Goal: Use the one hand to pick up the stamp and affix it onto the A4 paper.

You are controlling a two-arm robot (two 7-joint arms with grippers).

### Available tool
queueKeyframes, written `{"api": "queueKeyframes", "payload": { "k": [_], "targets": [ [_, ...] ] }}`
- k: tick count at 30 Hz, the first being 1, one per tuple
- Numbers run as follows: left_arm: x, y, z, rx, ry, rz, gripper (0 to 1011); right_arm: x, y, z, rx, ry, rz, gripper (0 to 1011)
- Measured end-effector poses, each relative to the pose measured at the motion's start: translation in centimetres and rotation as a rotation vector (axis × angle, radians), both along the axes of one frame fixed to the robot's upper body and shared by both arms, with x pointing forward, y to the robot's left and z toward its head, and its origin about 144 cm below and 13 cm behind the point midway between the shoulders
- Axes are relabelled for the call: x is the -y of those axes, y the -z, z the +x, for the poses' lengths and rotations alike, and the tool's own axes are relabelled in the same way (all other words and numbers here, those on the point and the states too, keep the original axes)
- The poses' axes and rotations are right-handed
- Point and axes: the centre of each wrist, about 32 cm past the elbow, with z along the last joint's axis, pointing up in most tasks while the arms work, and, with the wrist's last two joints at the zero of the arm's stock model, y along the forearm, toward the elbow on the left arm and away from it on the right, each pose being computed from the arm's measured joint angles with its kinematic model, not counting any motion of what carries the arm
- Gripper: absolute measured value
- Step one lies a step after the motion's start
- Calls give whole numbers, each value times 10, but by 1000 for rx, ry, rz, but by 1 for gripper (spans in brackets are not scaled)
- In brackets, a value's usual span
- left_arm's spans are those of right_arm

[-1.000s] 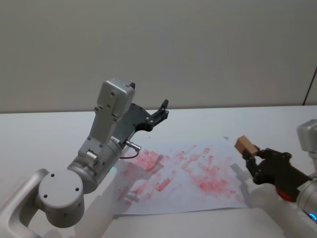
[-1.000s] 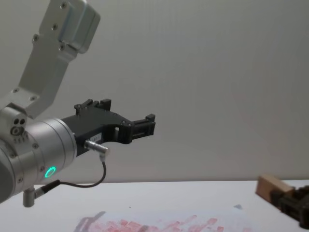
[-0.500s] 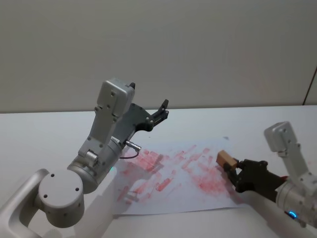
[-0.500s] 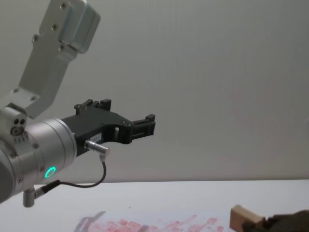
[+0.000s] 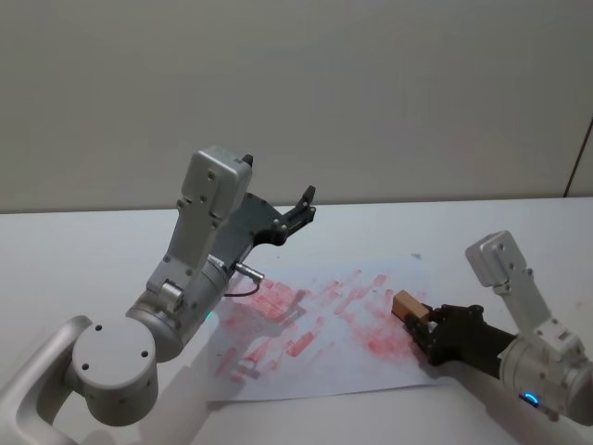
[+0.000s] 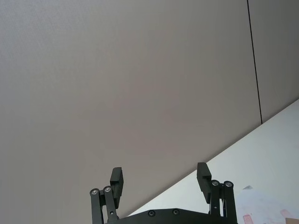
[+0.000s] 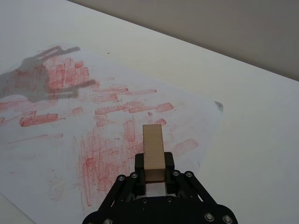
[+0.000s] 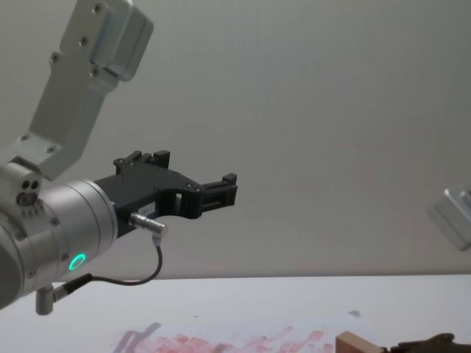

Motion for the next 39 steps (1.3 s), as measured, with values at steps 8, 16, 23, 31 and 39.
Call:
{"api": "queueKeyframes", "payload": {
  "k": [8,16,23,31,39],
  "targets": [
    [0,0,0,0,0,0,1001,-4,-2,1,28,-7,0,214],
    [0,0,0,0,0,0,1001,-4,-23,0,119,16,41,214],
    [0,0,0,0,0,0,1001,9,-43,-13,197,87,77,214],
    [0,0,0,0,0,0,1001,30,-50,-37,207,187,87,214],
    [0,0,0,0,0,0,1001,57,-46,-70,146,292,64,214]
  ]
}}
